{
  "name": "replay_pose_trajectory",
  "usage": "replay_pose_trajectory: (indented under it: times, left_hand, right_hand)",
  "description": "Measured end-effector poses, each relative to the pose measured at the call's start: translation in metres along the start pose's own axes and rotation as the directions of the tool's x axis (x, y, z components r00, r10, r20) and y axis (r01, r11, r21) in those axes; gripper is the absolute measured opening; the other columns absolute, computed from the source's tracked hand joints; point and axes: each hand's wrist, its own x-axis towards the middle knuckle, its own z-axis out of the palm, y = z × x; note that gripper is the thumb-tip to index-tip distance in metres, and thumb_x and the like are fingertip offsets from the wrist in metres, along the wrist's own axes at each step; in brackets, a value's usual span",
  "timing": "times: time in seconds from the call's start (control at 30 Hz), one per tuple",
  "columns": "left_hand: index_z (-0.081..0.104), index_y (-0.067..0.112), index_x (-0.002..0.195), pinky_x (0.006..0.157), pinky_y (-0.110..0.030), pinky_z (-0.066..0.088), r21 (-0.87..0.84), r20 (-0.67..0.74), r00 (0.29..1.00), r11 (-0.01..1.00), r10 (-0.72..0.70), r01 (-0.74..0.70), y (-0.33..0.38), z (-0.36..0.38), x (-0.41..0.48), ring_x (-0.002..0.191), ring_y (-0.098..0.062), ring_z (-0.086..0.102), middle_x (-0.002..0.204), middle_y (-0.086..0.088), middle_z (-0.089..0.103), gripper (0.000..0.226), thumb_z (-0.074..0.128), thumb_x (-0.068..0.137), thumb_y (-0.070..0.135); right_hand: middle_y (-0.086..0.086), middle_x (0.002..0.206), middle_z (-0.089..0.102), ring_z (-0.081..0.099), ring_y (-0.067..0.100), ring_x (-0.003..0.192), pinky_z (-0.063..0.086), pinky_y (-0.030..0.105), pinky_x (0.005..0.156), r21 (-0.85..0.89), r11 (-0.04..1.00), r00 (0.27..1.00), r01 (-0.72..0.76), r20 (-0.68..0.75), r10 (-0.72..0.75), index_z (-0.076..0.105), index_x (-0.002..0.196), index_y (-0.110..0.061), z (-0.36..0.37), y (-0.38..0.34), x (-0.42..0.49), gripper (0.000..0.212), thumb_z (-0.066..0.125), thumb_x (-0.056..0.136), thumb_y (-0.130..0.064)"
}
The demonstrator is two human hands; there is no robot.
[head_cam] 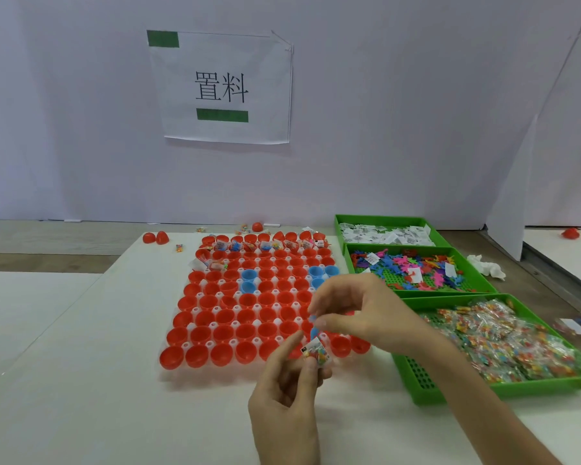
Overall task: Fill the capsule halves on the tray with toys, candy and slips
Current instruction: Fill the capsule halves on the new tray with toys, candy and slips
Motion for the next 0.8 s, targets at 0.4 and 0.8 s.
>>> replay_pose_trajectory:
  times: [0.4, 0.8]
  left_hand:
    - [0.067, 0.001, 0.085, 0.058, -0.021, 0.058, -0.071, -0.012, 0.997, 0.994, -0.082, 0.081, -0.004, -0.0042, 0.0015, 0.064, -0.025, 0.073, 0.071, -0.015, 0.074, 0.012, 0.067, 0.081, -0.01]
    - [0.073, 0.008, 0.079, 0.063, -0.022, 0.059, -0.001, -0.052, 0.994, 0.996, -0.093, 0.093, -0.0048, -0.0039, 0.0014, 0.064, -0.018, 0.072, 0.074, -0.006, 0.075, 0.01, 0.074, 0.077, -0.001]
  right_hand:
    - [0.005, 0.094, 0.076, 0.074, 0.021, 0.09, 0.058, 0.026, 0.08, 0.12, 0.992, 0.983, -0.05, 0.181, 0.028, 0.073, 0.1, -0.018, 0.0015, -0.0045, -0.0017, 0.02, 0.079, 0.083, -0.008]
    - [0.003, 0.094, 0.077, 0.074, 0.019, 0.089, 0.057, 0.023, 0.078, 0.08, 0.996, 0.978, -0.05, 0.206, 0.033, 0.074, 0.097, -0.019, 0.0006, -0.0046, -0.0021, 0.014, 0.079, 0.084, -0.014]
